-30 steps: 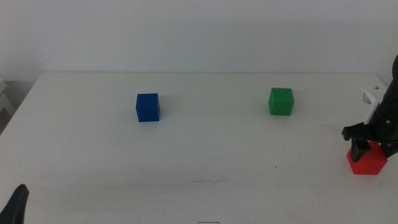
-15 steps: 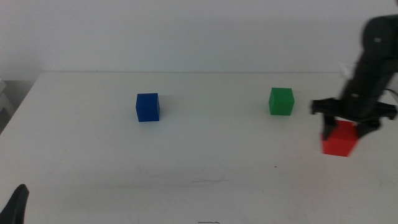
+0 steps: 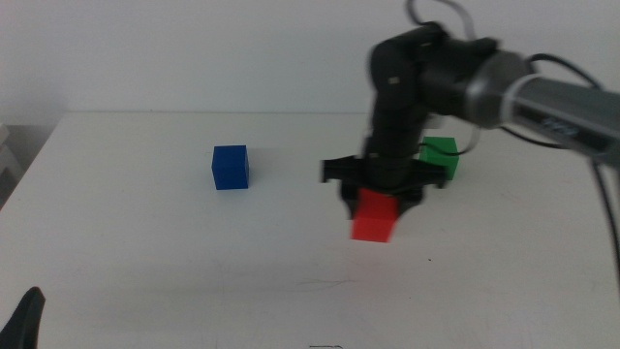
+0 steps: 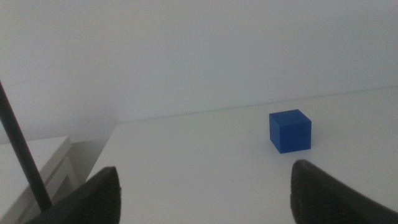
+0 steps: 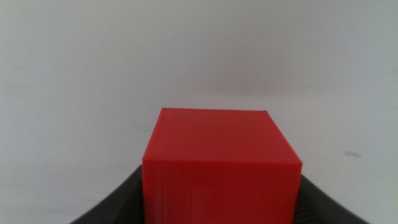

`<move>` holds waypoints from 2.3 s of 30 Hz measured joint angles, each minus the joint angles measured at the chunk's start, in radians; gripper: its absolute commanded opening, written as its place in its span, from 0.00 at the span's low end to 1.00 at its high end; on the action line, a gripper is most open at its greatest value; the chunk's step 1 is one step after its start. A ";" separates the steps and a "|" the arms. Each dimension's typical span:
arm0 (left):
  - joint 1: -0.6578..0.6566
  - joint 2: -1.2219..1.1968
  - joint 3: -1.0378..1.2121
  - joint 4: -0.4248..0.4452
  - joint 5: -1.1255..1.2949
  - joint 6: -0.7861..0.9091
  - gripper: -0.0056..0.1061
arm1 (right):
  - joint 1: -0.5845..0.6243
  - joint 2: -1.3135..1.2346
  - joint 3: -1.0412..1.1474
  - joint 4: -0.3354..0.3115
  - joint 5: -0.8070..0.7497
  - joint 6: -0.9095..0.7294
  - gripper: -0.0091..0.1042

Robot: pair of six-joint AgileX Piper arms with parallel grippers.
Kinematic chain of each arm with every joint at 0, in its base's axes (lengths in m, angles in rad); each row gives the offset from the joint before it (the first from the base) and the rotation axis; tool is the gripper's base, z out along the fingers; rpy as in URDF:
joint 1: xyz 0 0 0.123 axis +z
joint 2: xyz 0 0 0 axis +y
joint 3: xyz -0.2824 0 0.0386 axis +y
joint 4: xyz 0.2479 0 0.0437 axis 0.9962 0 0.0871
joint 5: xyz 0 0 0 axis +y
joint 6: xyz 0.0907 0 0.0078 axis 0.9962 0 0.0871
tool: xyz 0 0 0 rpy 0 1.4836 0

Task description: Stack red cubes first, then green, then blue cubes in a specific spot.

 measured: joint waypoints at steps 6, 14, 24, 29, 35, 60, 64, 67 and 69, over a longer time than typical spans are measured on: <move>0.000 0.000 0.000 0.000 0.000 0.000 0.89 | 0.073 0.099 -0.123 0.029 0.001 0.046 0.07; 0.000 0.000 0.000 0.000 0.000 0.000 0.89 | 0.090 0.162 -0.143 0.049 0.001 0.066 0.07; 0.000 0.000 0.000 0.000 0.000 0.000 0.89 | 0.097 0.188 -0.149 0.051 0.001 0.080 0.07; 0.000 0.000 0.000 0.000 0.000 0.000 0.89 | 0.097 0.193 -0.152 0.062 0.002 0.046 0.61; 0.000 0.000 0.000 0.000 0.000 0.000 0.89 | 0.097 0.196 -0.152 0.070 0.002 0.014 0.75; 0.000 0.000 0.000 0.000 0.002 0.000 0.89 | -0.126 0.014 -0.290 -0.153 0.023 -0.105 0.75; 0.000 0.000 0.000 0.000 0.002 0.000 0.89 | -0.198 0.018 -0.291 -0.163 0.024 -0.153 0.75; 0.000 0.000 0.000 0.000 0.002 0.000 0.89 | -0.248 0.035 -0.291 -0.151 0.019 -0.180 0.75; 0.000 0.000 0.000 0.000 0.002 0.000 0.89 | -0.273 0.051 -0.291 -0.138 0.007 -0.196 0.75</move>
